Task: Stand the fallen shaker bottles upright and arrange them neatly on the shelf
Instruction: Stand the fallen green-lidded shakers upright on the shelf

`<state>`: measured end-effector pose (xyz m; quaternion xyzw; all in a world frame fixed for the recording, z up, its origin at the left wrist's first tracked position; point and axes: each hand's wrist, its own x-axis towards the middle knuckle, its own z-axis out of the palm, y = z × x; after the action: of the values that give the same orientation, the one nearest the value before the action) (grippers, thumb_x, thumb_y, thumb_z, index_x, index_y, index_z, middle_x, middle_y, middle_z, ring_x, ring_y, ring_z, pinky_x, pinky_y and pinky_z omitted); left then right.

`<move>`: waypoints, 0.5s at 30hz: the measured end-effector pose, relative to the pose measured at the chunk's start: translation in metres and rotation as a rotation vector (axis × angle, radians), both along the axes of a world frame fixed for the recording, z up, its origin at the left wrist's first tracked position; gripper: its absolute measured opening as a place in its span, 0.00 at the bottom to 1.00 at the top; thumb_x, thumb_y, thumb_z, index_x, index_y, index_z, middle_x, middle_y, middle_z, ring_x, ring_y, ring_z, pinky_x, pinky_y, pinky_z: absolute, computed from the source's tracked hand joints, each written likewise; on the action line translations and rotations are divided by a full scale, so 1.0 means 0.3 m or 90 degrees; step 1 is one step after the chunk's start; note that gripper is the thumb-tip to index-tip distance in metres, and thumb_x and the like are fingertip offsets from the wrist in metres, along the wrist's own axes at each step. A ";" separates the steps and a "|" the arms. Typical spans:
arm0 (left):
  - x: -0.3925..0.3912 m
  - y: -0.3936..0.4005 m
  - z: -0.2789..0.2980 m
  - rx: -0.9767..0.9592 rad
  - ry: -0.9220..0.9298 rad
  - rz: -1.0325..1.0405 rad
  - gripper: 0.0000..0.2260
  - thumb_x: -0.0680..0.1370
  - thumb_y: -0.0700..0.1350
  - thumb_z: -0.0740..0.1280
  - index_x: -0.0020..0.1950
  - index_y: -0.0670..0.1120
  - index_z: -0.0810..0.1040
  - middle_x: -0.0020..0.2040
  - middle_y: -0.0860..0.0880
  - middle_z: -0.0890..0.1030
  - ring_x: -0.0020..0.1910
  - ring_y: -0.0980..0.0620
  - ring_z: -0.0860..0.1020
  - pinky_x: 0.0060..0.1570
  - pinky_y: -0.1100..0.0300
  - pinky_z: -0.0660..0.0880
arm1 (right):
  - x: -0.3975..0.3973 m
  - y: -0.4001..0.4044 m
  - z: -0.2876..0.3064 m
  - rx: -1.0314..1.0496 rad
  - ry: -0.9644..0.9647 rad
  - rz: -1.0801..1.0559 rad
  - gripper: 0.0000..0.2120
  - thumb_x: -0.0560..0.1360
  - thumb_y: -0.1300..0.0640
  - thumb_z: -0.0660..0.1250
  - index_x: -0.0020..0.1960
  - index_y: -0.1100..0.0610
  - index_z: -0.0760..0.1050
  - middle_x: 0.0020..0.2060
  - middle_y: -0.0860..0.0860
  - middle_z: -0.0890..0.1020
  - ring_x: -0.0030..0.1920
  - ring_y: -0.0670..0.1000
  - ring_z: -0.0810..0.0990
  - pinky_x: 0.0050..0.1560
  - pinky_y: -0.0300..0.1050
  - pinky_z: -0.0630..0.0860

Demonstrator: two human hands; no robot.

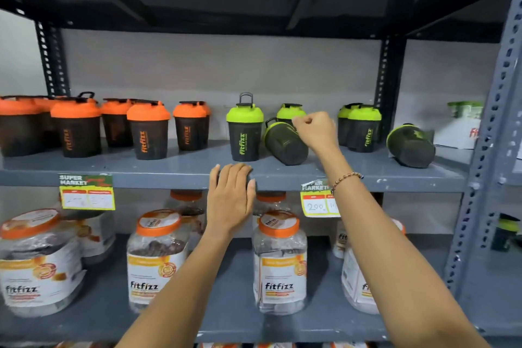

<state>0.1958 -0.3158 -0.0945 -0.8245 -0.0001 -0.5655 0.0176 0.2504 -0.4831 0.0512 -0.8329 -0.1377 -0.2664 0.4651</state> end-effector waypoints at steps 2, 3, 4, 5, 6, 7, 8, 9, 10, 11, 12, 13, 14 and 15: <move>0.006 0.003 -0.005 0.010 -0.005 0.016 0.15 0.78 0.48 0.56 0.56 0.43 0.78 0.54 0.46 0.80 0.52 0.45 0.76 0.61 0.49 0.64 | 0.019 -0.021 -0.025 -0.048 0.111 0.032 0.20 0.77 0.44 0.62 0.48 0.61 0.79 0.47 0.61 0.81 0.50 0.61 0.78 0.53 0.49 0.73; 0.006 0.005 -0.005 0.014 -0.006 0.022 0.15 0.78 0.48 0.56 0.56 0.42 0.78 0.54 0.45 0.79 0.52 0.44 0.76 0.59 0.49 0.65 | 0.020 -0.028 -0.038 -0.048 0.182 0.061 0.28 0.77 0.42 0.61 0.63 0.64 0.73 0.61 0.61 0.77 0.62 0.61 0.75 0.61 0.50 0.71; 0.005 0.005 -0.004 0.015 -0.007 0.027 0.15 0.78 0.48 0.56 0.56 0.42 0.78 0.54 0.45 0.79 0.51 0.44 0.76 0.59 0.49 0.65 | 0.019 -0.031 -0.048 -0.029 0.236 0.097 0.34 0.77 0.40 0.61 0.71 0.65 0.65 0.69 0.60 0.71 0.68 0.60 0.71 0.64 0.50 0.70; 0.004 0.004 -0.004 0.015 -0.006 0.029 0.16 0.78 0.49 0.56 0.56 0.42 0.78 0.54 0.45 0.79 0.52 0.44 0.76 0.59 0.49 0.65 | 0.022 -0.034 -0.054 -0.006 0.273 0.127 0.36 0.76 0.39 0.61 0.73 0.65 0.61 0.71 0.58 0.70 0.69 0.59 0.70 0.64 0.49 0.70; 0.003 0.002 -0.004 0.014 -0.005 0.030 0.16 0.79 0.49 0.55 0.56 0.42 0.78 0.54 0.45 0.79 0.52 0.44 0.76 0.59 0.49 0.65 | 0.028 -0.034 -0.057 0.008 0.294 0.150 0.37 0.75 0.38 0.62 0.72 0.65 0.62 0.70 0.57 0.70 0.68 0.58 0.72 0.62 0.48 0.71; 0.003 -0.001 -0.004 0.011 -0.004 0.030 0.16 0.79 0.49 0.55 0.56 0.42 0.78 0.54 0.45 0.79 0.52 0.44 0.76 0.59 0.49 0.65 | 0.028 -0.034 -0.055 0.009 0.309 0.167 0.38 0.74 0.38 0.63 0.72 0.64 0.63 0.69 0.57 0.71 0.66 0.58 0.73 0.58 0.47 0.71; 0.003 -0.002 -0.004 0.008 -0.005 0.028 0.16 0.79 0.49 0.55 0.56 0.42 0.78 0.54 0.45 0.79 0.52 0.44 0.76 0.59 0.49 0.65 | 0.032 -0.032 -0.050 0.006 0.319 0.179 0.38 0.74 0.38 0.64 0.71 0.64 0.64 0.68 0.56 0.73 0.64 0.57 0.75 0.54 0.46 0.72; 0.001 -0.003 -0.004 0.005 -0.008 0.025 0.16 0.79 0.49 0.55 0.56 0.42 0.78 0.54 0.45 0.79 0.52 0.44 0.76 0.59 0.49 0.65 | 0.029 -0.031 -0.043 0.003 0.328 0.186 0.37 0.73 0.38 0.66 0.71 0.63 0.65 0.65 0.56 0.74 0.58 0.56 0.77 0.49 0.44 0.73; 0.000 -0.002 -0.004 0.003 -0.013 0.022 0.16 0.78 0.49 0.56 0.55 0.42 0.78 0.54 0.45 0.79 0.52 0.45 0.76 0.59 0.50 0.65 | 0.028 -0.030 -0.036 0.006 0.335 0.192 0.35 0.73 0.39 0.67 0.69 0.63 0.67 0.62 0.57 0.76 0.50 0.55 0.79 0.42 0.42 0.75; -0.002 -0.001 -0.003 0.004 -0.017 0.020 0.16 0.78 0.49 0.56 0.55 0.42 0.78 0.54 0.45 0.79 0.52 0.45 0.75 0.59 0.50 0.65 | 0.030 -0.029 -0.032 0.013 0.342 0.191 0.33 0.73 0.41 0.68 0.66 0.63 0.69 0.57 0.57 0.78 0.43 0.53 0.79 0.35 0.40 0.75; -0.004 0.000 -0.003 0.007 -0.017 0.018 0.16 0.78 0.49 0.56 0.55 0.42 0.78 0.54 0.45 0.79 0.52 0.46 0.75 0.59 0.50 0.65 | 0.034 -0.029 -0.031 0.023 0.339 0.188 0.30 0.73 0.42 0.68 0.63 0.64 0.70 0.54 0.57 0.78 0.40 0.53 0.78 0.32 0.40 0.75; -0.004 0.002 -0.002 0.011 -0.015 0.018 0.16 0.78 0.49 0.56 0.56 0.42 0.78 0.54 0.45 0.79 0.52 0.46 0.75 0.59 0.50 0.66 | 0.032 -0.033 -0.033 0.025 0.322 0.170 0.27 0.73 0.43 0.67 0.59 0.64 0.71 0.53 0.57 0.78 0.43 0.54 0.79 0.35 0.42 0.77; -0.004 0.002 -0.001 0.012 -0.012 0.016 0.16 0.79 0.49 0.56 0.56 0.42 0.78 0.54 0.45 0.79 0.53 0.46 0.75 0.59 0.50 0.66 | 0.033 -0.040 -0.040 0.011 0.289 0.138 0.23 0.74 0.43 0.67 0.56 0.62 0.70 0.52 0.58 0.78 0.47 0.57 0.79 0.42 0.46 0.78; -0.003 0.003 -0.001 0.010 -0.011 0.014 0.16 0.79 0.49 0.56 0.56 0.42 0.78 0.54 0.45 0.79 0.53 0.46 0.75 0.59 0.50 0.66 | 0.031 -0.049 -0.049 -0.021 0.245 0.094 0.21 0.74 0.43 0.66 0.54 0.61 0.71 0.53 0.58 0.78 0.52 0.59 0.79 0.48 0.49 0.78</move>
<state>0.1949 -0.3150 -0.0949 -0.8195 -0.0049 -0.5722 0.0307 0.2596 -0.4979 0.0364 -0.8635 -0.1114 -0.0653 0.4875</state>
